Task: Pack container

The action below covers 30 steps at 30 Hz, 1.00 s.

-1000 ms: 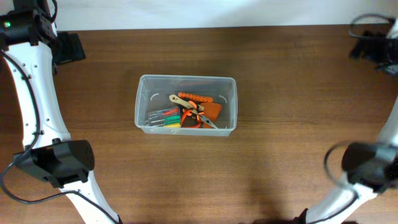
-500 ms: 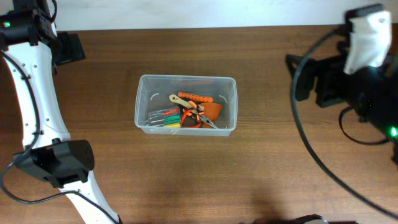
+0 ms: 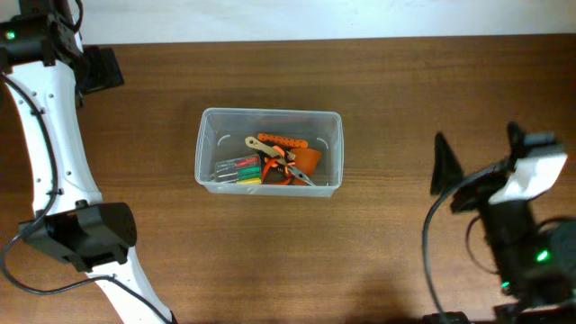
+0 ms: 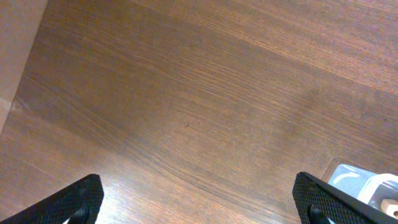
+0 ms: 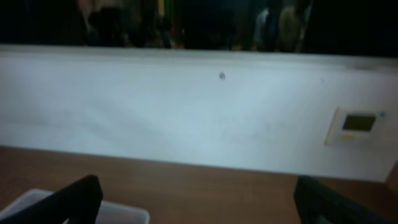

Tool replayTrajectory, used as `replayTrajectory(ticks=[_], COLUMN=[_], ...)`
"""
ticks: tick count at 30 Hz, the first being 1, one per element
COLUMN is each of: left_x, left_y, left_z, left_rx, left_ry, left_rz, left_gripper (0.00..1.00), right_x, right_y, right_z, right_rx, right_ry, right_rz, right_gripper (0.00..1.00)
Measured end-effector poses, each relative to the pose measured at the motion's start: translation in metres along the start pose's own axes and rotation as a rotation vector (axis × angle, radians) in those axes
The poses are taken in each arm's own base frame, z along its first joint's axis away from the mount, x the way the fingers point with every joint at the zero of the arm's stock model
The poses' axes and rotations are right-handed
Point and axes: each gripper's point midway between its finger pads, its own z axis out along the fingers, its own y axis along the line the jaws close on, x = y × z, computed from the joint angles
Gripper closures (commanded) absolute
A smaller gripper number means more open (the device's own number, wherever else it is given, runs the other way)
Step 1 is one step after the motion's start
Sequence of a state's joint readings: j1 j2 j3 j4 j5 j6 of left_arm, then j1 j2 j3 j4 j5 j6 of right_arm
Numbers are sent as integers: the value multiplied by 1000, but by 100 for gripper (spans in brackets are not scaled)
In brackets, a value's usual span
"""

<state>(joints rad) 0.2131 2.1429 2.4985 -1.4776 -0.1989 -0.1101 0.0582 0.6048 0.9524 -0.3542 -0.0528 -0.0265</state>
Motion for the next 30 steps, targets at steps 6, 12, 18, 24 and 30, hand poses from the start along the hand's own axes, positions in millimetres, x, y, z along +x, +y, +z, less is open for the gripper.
replayTrajectory(ticks=[6, 12, 18, 24, 30], left_x=[0, 0, 0, 0, 0], left_y=[0, 0, 0, 0, 0], left_z=[0, 0, 0, 0, 0], left_rx=[0, 0, 0, 0, 0], left_ry=[0, 0, 0, 0, 0], left_rz=[0, 0, 0, 0, 0], left_gripper=[1, 1, 1, 1, 1], right_x=[73, 121, 143, 160, 174], right_y=[0, 2, 3, 2, 0], right_z=[-7, -19, -22, -18, -15], right_rx=[10, 13, 14, 18, 29], right_ry=[-44, -93, -121, -95, -75], right_rz=[0, 1, 2, 3, 5], right_gripper=[1, 1, 1, 1, 1])
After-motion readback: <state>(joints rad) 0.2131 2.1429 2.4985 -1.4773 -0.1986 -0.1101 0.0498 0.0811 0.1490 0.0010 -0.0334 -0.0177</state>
